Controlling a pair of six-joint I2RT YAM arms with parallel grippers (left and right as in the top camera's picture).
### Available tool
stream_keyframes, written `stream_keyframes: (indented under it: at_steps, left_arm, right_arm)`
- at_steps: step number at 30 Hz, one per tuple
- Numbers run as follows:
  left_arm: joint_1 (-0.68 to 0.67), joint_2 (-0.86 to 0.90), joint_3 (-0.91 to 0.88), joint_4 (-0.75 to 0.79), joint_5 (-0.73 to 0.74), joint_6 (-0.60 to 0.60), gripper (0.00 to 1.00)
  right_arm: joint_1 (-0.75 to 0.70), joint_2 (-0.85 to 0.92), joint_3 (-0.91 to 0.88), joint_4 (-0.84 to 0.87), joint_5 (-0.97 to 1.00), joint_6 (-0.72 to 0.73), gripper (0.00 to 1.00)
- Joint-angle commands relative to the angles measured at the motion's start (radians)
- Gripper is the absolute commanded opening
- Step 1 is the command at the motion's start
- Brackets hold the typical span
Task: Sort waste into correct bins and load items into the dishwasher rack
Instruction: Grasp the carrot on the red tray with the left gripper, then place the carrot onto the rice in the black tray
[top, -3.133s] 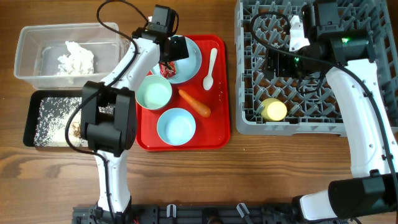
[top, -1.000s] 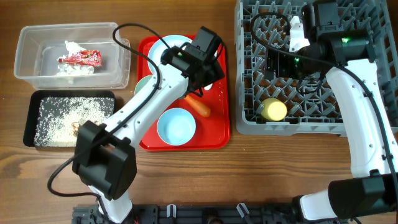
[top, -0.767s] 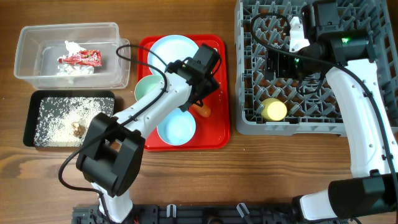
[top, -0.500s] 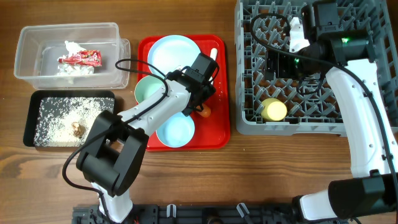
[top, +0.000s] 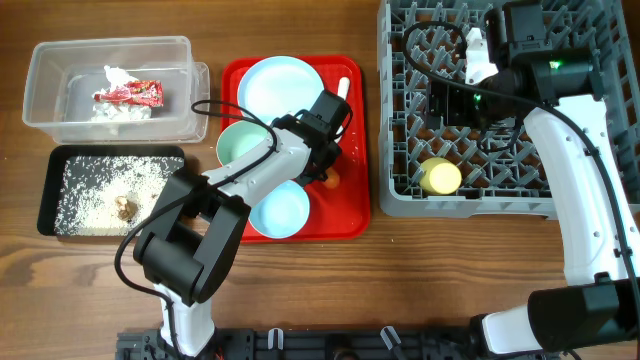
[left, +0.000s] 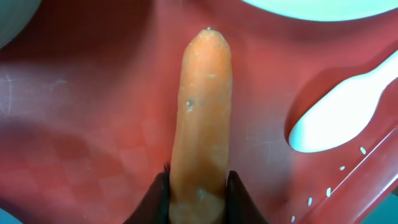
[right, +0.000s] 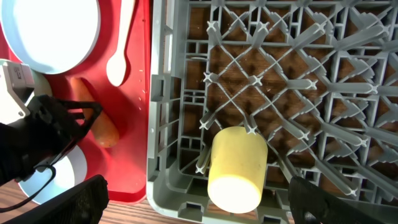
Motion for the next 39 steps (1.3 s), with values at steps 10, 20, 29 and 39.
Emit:
stream_keyframes:
  at_steps: [10,20,29,39]
  left_arm:
    - [0.037,-0.341,0.051,0.039,0.118,0.37,0.08]
    - [0.636,-0.747,0.04,-0.571,-0.239,0.369,0.1]
    - [0.907,-0.438,-0.171,-0.331,-0.186,0.369,0.11]
    - [0.907,-0.166,-0.171,-0.22,-0.186,0.37,0.42]
  right_arm:
    - [0.003,0.0,0.002,-0.002,-0.009,-0.031,0.96]
    - [0.003,0.0,0.002,0.006,-0.01,-0.044,0.97]
    - [0.003,0.0,0.002,-0.003,-0.013,-0.043,0.97]
    - [0.003,0.0,0.002,-0.019,-0.013,-0.044,0.97]
